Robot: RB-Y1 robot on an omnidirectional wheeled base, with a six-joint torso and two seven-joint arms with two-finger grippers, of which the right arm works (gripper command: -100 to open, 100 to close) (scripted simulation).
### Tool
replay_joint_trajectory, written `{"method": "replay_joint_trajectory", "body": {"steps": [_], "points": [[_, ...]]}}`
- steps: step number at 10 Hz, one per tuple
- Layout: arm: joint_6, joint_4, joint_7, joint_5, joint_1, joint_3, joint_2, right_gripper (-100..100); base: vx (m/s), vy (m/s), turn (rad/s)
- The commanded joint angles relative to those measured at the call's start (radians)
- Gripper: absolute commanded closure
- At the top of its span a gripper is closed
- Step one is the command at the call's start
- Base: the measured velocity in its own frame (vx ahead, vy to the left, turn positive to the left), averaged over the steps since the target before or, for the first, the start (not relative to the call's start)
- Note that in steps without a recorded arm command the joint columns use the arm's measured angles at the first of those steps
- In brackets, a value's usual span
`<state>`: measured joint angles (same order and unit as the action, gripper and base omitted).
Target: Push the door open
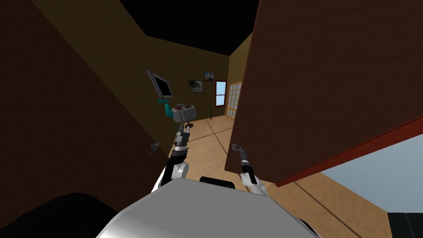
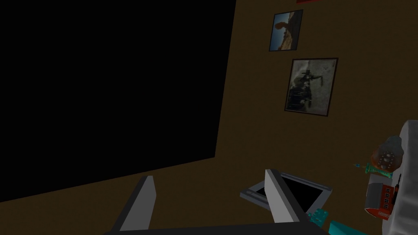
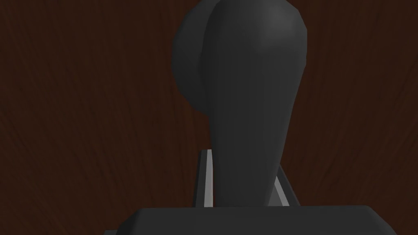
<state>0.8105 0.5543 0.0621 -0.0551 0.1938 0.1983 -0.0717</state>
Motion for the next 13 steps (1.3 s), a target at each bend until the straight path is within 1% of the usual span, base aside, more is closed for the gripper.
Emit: {"method": "replay_joint_trajectory", "body": {"steps": [1, 3, 5, 6, 7, 11, 13], "points": [[0.009, -0.008, -0.008, 0.011, 0.013, 0.019, -0.010, 100, 0.178, 0.063, -0.045], [0.009, -0.009, -0.015, 0.021, 0.011, 0.035, -0.016, 100, 0.220, 0.056, -0.039], [0.009, -0.009, -0.015, 0.021, 0.011, 0.035, -0.016, 100, 0.092, 0.007, 0.000], [0.009, -0.009, -0.022, 0.033, 0.010, 0.054, -0.021, 100, 0.120, 0.016, -0.038], [0.009, -0.009, -0.024, 0.036, 0.009, 0.059, -0.022, 100, 0.164, 0.062, -0.067], [0.009, -0.010, -0.040, 0.061, 0.006, 0.101, -0.030, 100, 0.208, 0.067, -0.058], [0.009, -0.010, -0.040, 0.061, 0.006, 0.101, -0.030, 100, 0.093, 0.021, -0.012]]}}
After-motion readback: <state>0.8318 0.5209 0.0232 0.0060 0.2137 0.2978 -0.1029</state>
